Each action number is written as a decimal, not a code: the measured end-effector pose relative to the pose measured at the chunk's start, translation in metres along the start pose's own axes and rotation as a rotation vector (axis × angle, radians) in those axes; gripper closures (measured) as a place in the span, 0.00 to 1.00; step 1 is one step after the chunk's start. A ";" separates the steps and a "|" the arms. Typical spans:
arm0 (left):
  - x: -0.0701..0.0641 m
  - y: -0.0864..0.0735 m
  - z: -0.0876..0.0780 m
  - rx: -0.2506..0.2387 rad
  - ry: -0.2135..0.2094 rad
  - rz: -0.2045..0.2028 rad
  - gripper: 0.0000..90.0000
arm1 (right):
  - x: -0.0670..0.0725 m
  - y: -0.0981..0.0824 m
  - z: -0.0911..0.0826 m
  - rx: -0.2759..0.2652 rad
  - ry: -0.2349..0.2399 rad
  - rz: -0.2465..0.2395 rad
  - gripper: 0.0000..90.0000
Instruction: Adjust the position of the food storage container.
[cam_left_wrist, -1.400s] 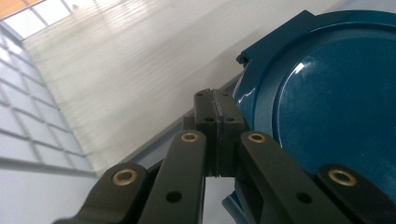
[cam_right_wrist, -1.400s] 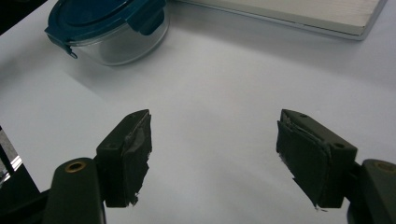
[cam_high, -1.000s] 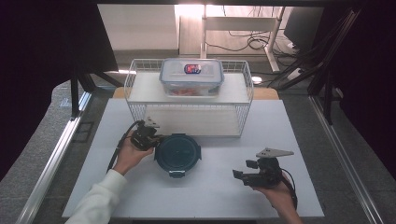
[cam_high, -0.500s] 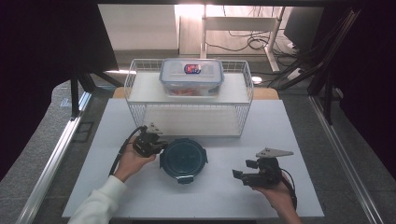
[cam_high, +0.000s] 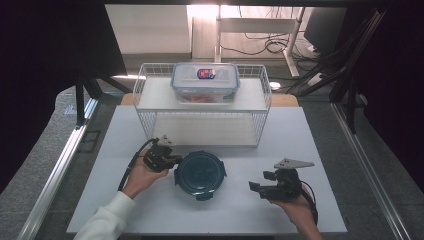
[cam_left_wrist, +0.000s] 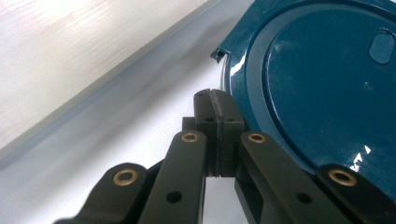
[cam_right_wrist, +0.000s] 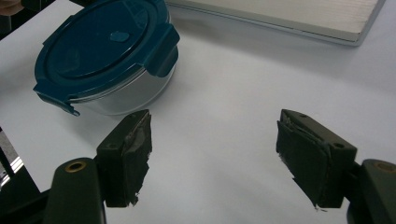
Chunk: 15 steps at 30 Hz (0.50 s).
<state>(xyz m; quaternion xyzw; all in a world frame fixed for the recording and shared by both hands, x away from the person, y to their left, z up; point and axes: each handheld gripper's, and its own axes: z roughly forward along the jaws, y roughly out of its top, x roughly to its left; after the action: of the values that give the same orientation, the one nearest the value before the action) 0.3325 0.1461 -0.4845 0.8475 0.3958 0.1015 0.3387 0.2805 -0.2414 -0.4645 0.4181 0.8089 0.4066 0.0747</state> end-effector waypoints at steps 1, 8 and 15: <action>-0.002 -0.001 0.000 0.000 -0.003 -0.002 1.00 | 0.000 0.000 0.000 0.001 0.000 0.001 0.29; -0.005 -0.002 0.000 -0.001 -0.022 -0.008 1.00 | -0.001 0.000 0.001 0.003 0.001 0.003 0.29; -0.010 -0.003 0.000 0.000 -0.035 -0.008 1.00 | 0.000 0.000 0.001 0.004 0.000 0.003 0.29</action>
<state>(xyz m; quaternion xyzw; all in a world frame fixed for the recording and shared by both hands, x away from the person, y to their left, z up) 0.3247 0.1398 -0.4856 0.8475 0.3933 0.0854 0.3461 0.2814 -0.2409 -0.4656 0.4196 0.8089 0.4052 0.0733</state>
